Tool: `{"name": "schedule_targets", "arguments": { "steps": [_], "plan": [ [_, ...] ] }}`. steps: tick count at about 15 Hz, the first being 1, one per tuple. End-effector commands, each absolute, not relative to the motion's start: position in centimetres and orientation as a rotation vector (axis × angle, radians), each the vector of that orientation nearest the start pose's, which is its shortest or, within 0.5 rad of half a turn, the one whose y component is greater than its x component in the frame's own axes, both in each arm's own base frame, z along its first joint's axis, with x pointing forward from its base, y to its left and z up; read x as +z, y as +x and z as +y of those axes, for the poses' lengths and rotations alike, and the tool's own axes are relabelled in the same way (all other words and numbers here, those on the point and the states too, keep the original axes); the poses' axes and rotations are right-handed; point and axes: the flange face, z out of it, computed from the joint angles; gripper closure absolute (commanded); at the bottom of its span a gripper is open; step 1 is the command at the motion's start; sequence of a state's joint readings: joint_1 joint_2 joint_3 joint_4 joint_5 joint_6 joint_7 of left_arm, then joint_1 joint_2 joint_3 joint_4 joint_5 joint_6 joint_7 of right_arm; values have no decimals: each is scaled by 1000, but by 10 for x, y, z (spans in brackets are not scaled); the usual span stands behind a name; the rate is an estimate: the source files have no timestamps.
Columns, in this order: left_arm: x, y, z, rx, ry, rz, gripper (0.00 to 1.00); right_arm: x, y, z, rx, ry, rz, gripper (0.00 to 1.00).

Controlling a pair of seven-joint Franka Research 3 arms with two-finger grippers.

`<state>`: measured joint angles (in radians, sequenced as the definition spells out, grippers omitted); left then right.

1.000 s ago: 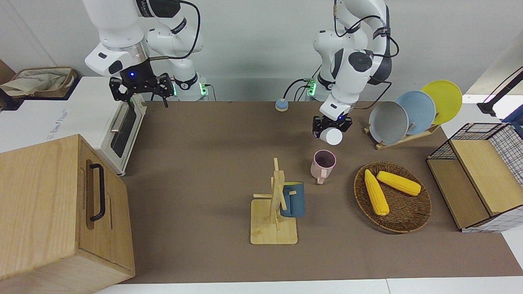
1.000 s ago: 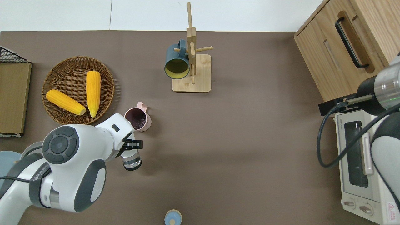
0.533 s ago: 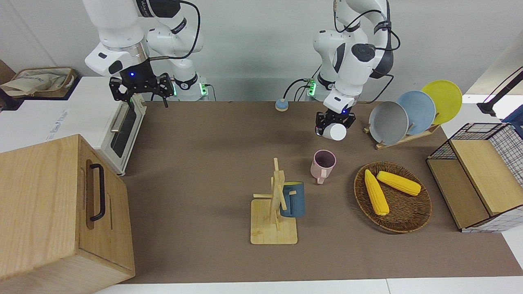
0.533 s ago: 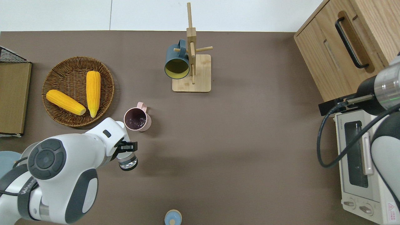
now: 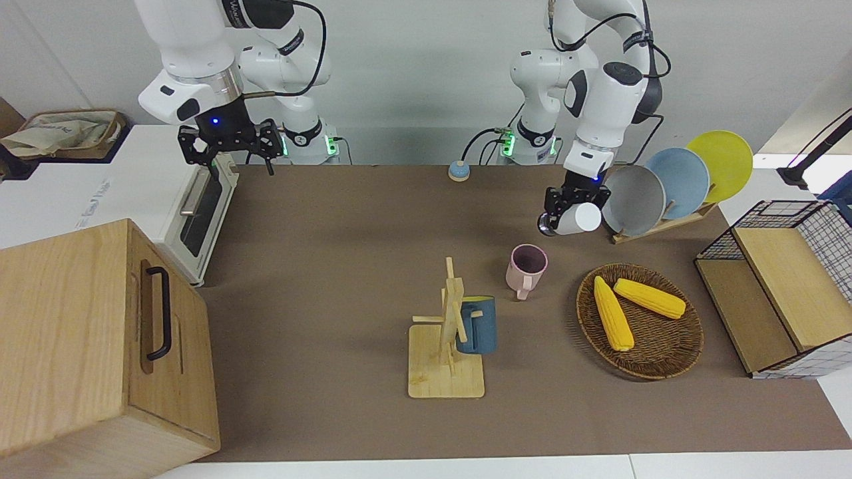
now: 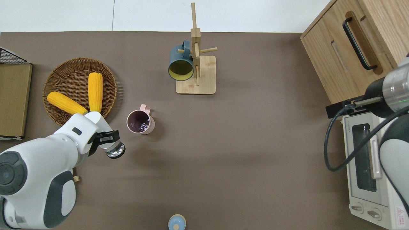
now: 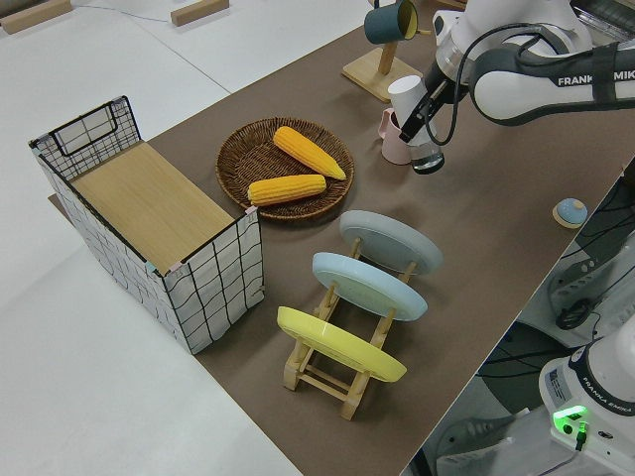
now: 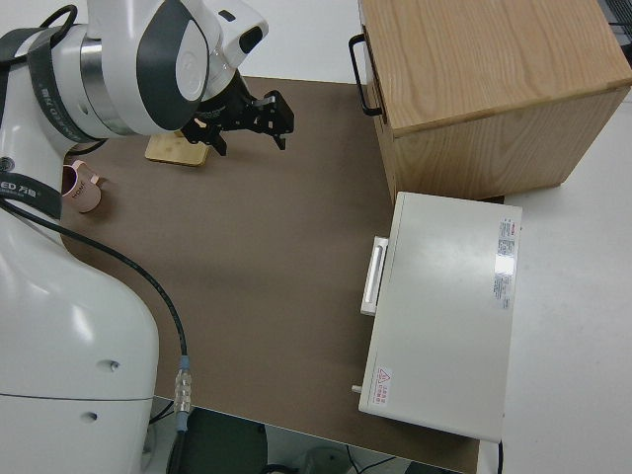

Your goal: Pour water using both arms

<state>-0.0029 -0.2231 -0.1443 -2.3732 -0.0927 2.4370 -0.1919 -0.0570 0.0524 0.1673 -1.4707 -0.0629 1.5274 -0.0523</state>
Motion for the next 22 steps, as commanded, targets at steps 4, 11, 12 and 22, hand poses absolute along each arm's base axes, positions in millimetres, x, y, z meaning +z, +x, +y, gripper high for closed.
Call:
{"name": "schedule_targets", "arguments": {
  "steps": [4,11,12,22],
  "plan": [
    [503,511,-23,-837,-3089,-283,1000,640,566,53,-5,-3164,-273,17],
    [567,550,22,-1078,-2935,-301,1000,640,566,52,-5,-3164,-271,17],
    [574,555,28,-1092,-2923,-312,1000,640,566,53,-5,-3164,-273,17],
    [604,607,135,-1139,-2799,-340,1000,640,566,52,-5,-3164,-271,17]
  ]
}}
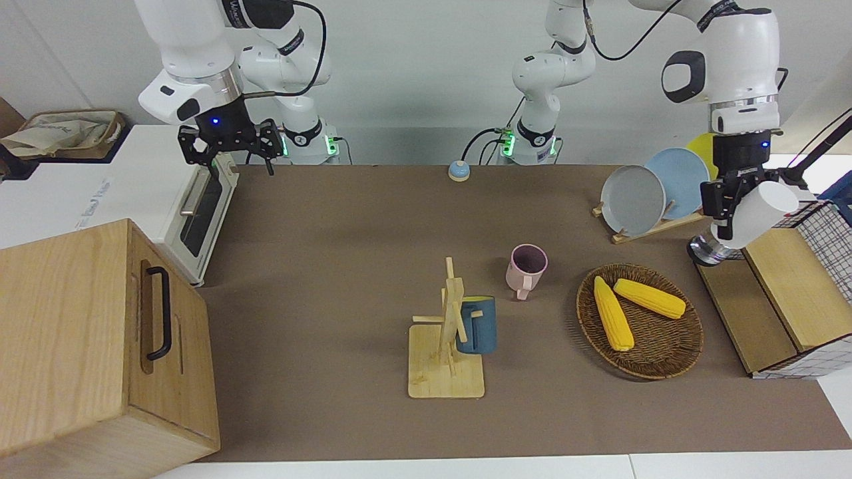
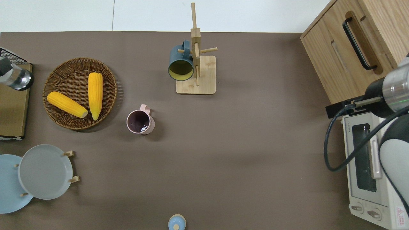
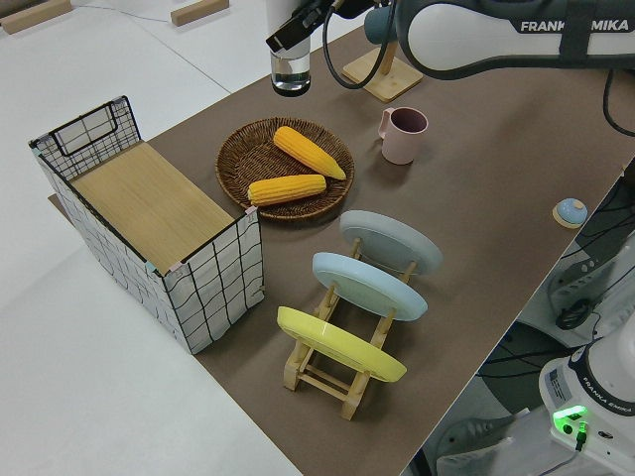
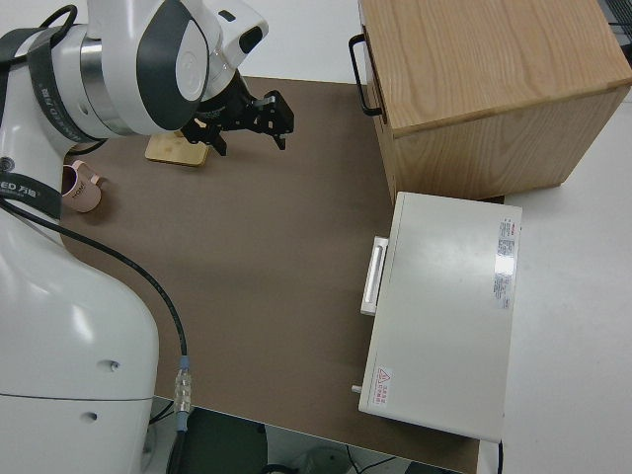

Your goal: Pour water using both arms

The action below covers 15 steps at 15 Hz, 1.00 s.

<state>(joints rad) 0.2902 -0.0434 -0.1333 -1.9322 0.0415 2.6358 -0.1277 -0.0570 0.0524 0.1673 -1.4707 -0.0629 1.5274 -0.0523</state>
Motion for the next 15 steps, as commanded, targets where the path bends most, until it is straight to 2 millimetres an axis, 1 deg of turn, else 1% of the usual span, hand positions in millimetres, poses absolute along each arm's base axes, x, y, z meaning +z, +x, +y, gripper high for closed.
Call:
{"name": "schedule_targets", "arguments": {
  "steps": [1,3,5,6,7,10,11,12,13,15],
  "plan": [
    [602,607,146,-1126,-2789,-320,1000,640,566,53,-5,-3164,-273,17],
    [601,610,174,-1127,-2785,-306,1000,640,566,53,-5,-3164,-273,17],
    [608,619,190,-1145,-2812,-255,1000,640,566,53,-5,-3164,-273,17],
    [612,621,204,-1148,-2827,-244,1000,640,566,53,-5,-3164,-273,17],
    [608,619,222,-1134,-2846,-252,1000,640,566,52,-5,-3165,-273,17],
    [604,609,262,-1121,-2850,-183,1000,640,566,52,-5,-3165,-273,17],
    [602,606,271,-1134,-2854,-162,1000,640,566,52,-5,-3165,-273,17],
    [587,607,292,-1149,-2870,-144,1000,640,566,52,-5,-3164,-271,17],
    [577,609,310,-1157,-2869,-113,1000,640,566,52,-5,-3165,-275,17],
    [557,609,339,-1200,-2873,-70,1000,640,566,52,-5,-3164,-271,17]
  ]
}}
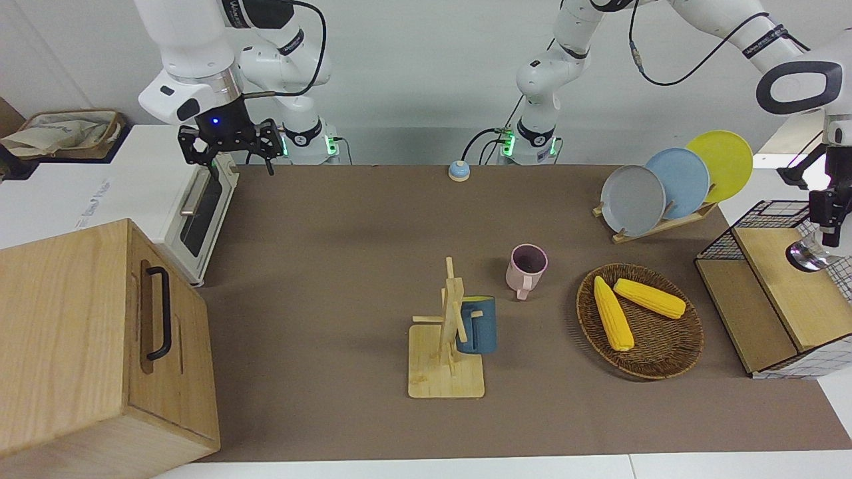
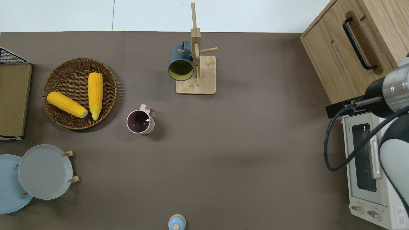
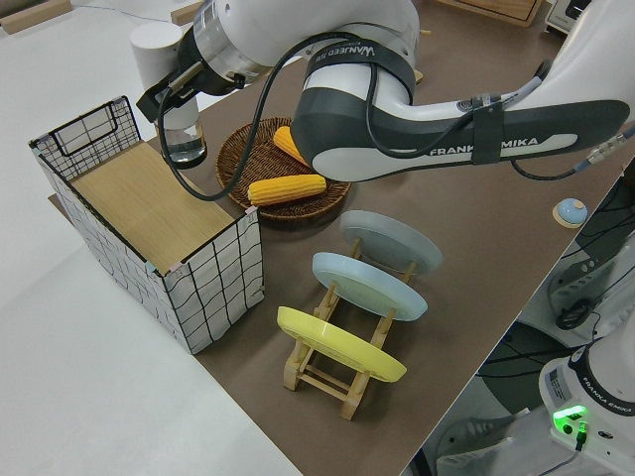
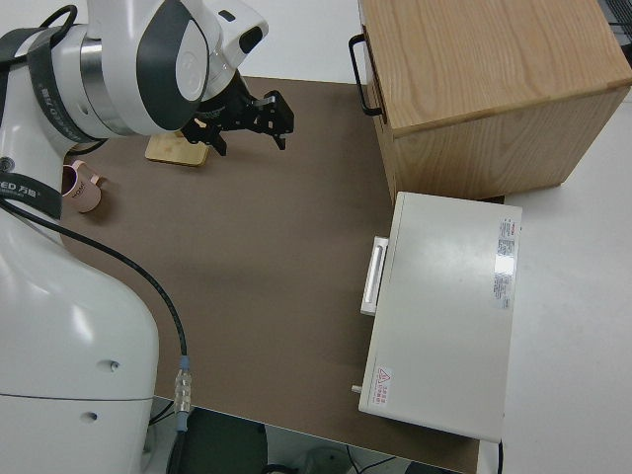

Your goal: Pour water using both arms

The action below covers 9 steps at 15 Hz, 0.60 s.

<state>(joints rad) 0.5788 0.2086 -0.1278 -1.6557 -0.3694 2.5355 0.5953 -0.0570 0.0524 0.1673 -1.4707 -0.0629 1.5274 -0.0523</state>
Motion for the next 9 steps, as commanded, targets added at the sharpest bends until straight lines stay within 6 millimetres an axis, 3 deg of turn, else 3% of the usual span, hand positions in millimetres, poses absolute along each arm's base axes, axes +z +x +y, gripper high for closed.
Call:
{"name": "schedule_targets", "arguments": {
  "steps": [1,2,9],
  "plan": [
    [545,609,349,-1229,-2875,-20,1000,640,566,53,-5,-3164,-273,17],
    [537,603,363,-1267,-2874,-8,1000,640,566,53,-5,-3164,-273,17],
    [501,609,374,-1285,-2900,-46,1000,640,566,53,-5,-3164,-273,17]
  ]
}}
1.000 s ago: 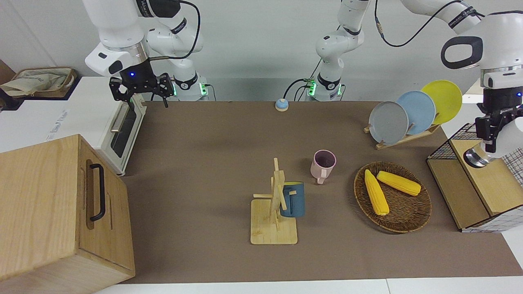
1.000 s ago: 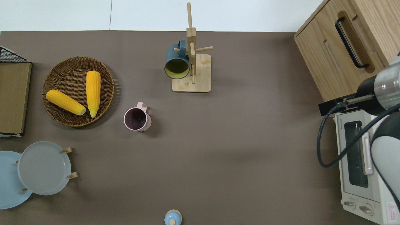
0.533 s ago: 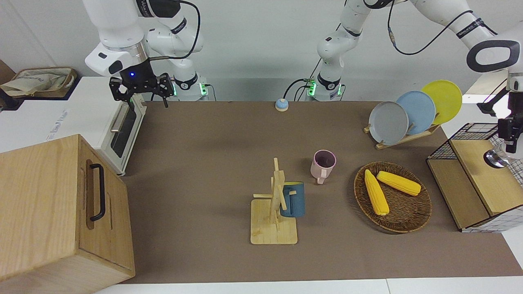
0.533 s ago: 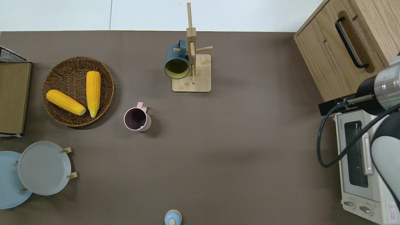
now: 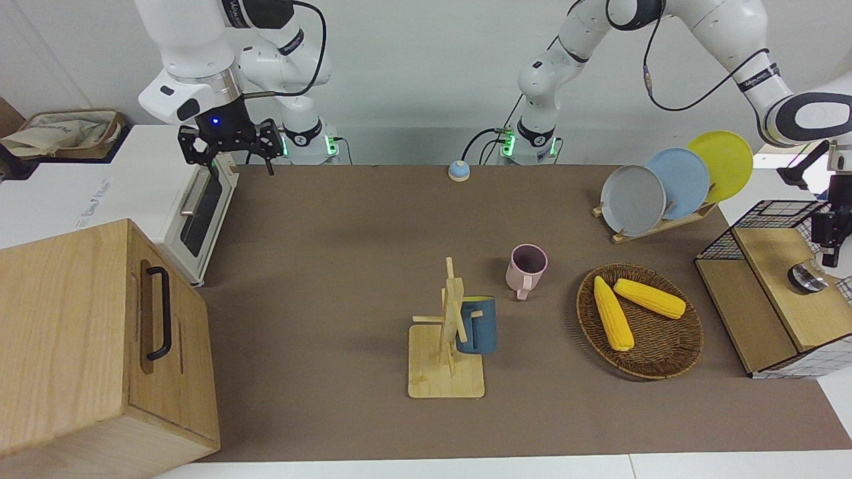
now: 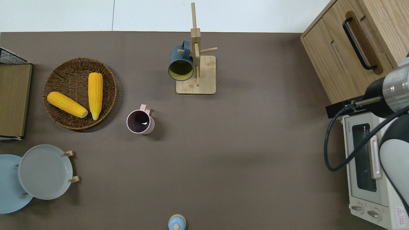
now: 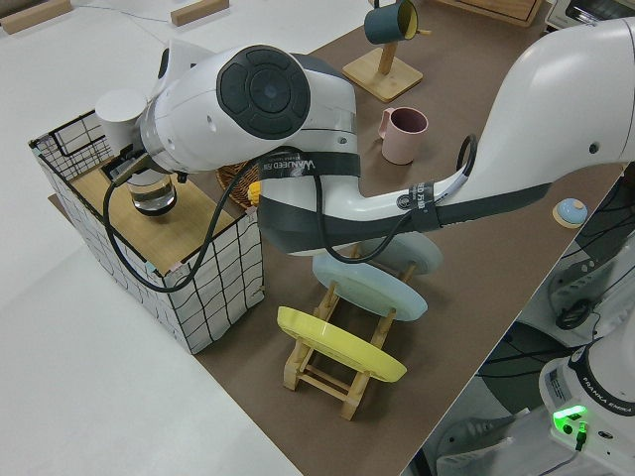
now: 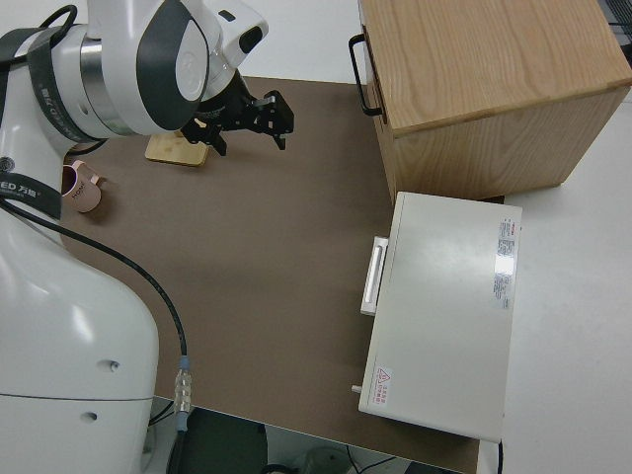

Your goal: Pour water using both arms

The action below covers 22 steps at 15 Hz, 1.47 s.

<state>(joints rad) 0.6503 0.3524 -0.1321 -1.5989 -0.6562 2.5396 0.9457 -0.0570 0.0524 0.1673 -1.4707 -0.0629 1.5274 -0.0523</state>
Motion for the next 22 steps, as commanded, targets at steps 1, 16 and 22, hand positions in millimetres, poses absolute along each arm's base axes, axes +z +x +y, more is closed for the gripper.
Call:
{"name": "schedule_targets", "arguments": {
  "steps": [1,16,22],
  "plan": [
    [501,608,375,-1288,-2892,-50,1000,640,566,53,-5,-3164,-275,17],
    [490,604,373,-1107,-3033,-118,2,643,565,52,-12,-3165,-271,17],
    [505,589,358,-687,-3117,-85,2,643,565,52,-12,-3165,-271,17]
  ]
}}
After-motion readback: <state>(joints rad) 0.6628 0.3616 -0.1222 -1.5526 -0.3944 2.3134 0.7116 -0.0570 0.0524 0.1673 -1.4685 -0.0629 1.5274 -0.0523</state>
